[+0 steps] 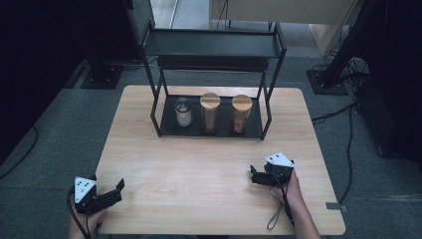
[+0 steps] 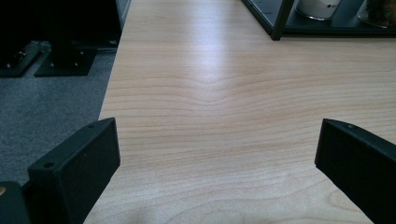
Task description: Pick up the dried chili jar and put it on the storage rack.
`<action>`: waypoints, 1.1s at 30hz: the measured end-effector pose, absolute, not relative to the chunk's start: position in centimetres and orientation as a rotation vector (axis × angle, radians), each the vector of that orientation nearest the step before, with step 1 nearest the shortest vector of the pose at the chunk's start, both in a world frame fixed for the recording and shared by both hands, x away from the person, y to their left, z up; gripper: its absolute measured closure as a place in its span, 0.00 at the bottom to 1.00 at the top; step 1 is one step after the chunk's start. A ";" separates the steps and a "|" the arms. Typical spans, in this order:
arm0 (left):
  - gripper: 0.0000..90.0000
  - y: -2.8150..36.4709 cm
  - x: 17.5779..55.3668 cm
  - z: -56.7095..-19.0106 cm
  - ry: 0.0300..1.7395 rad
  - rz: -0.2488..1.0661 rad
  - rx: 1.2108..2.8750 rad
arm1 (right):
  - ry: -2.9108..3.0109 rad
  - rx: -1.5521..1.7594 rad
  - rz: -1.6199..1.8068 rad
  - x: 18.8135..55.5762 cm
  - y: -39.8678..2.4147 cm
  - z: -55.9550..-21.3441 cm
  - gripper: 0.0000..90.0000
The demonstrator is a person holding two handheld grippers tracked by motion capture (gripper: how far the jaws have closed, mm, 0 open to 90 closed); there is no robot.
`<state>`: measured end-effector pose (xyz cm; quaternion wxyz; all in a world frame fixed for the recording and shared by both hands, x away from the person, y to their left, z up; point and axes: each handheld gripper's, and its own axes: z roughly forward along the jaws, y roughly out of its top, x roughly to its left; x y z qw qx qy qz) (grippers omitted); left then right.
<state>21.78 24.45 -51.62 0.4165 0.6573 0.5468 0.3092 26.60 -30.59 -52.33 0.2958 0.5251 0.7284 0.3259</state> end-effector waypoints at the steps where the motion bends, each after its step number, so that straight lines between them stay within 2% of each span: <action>1: 0.00 24.4 21.8 -51.6 1.373 0.776 1.651 | 1.935 1.400 0.866 26.5 -30.7 -52.3 0.00; 33: 0.00 24.4 21.8 -51.6 1.383 0.783 1.651 | 1.852 1.494 0.837 21.7 -37.8 -52.3 0.00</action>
